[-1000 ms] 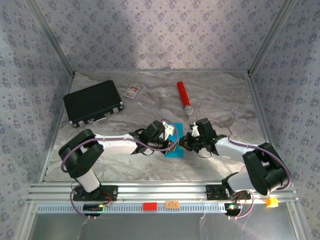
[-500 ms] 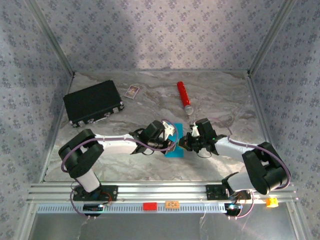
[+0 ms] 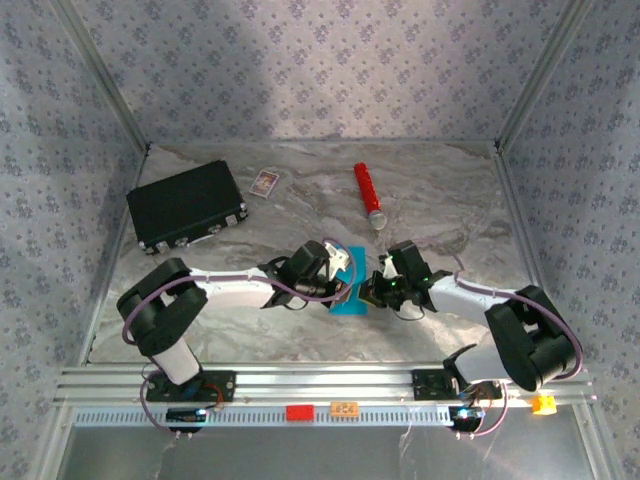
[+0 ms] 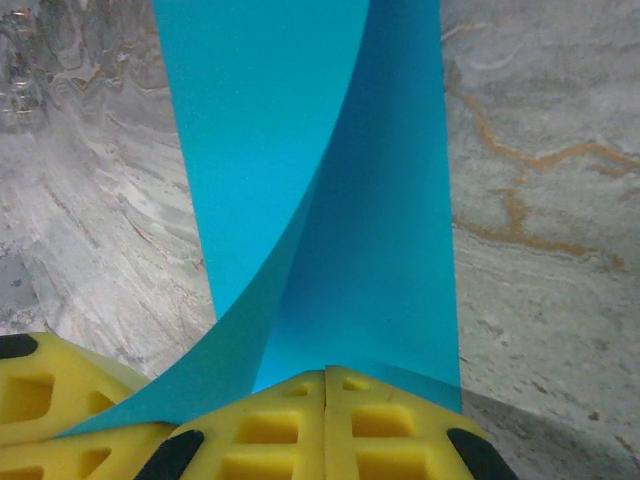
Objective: Fold a paper plane with a square sheet of paper (pick it up from the middle)
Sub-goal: Fold the triangle a second time at the center of the table.
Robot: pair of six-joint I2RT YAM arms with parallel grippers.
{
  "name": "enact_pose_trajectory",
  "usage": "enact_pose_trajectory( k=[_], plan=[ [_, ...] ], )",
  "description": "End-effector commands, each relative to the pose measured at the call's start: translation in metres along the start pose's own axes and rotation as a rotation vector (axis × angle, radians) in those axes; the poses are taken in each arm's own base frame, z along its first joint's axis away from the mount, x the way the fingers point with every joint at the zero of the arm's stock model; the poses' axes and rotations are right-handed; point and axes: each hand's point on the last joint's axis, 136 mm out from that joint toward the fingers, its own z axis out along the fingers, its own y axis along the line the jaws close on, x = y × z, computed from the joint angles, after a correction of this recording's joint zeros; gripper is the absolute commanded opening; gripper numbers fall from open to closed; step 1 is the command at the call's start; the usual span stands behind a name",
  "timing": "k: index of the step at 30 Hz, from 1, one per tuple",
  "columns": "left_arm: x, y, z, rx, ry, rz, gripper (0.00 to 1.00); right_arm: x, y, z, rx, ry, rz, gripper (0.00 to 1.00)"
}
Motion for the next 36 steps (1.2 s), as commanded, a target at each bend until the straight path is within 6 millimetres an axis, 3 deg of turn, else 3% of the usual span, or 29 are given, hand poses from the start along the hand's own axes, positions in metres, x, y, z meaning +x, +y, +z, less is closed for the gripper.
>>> enact_pose_trajectory(
  k=[1, 4, 13, 20, 30, 36],
  plan=[
    [-0.014, -0.007, -0.002, 0.026, -0.02, -0.007, 0.0, 0.009, -0.02, 0.003, 0.1, 0.045, -0.006, 0.08],
    [-0.015, -0.009, -0.001, 0.038, -0.019, -0.021, 0.0, 0.012, -0.035, 0.002, 0.184, 0.072, -0.021, 0.07],
    [-0.018, -0.013, 0.009, 0.069, -0.012, -0.094, 0.0, 0.011, -0.052, -0.004, 0.251, 0.096, -0.029, 0.08],
    [-0.026, -0.021, 0.014, 0.068, -0.024, -0.151, 0.0, 0.003, -0.041, -0.008, 0.188, 0.103, -0.041, 0.09],
    [-0.021, -0.018, 0.023, 0.05, -0.008, -0.174, 0.0, -0.013, 0.0, -0.015, 0.037, 0.021, -0.044, 0.13],
    [-0.021, -0.018, 0.022, 0.052, -0.01, -0.172, 0.0, -0.01, -0.008, -0.003, 0.053, 0.034, -0.013, 0.12]
  ],
)
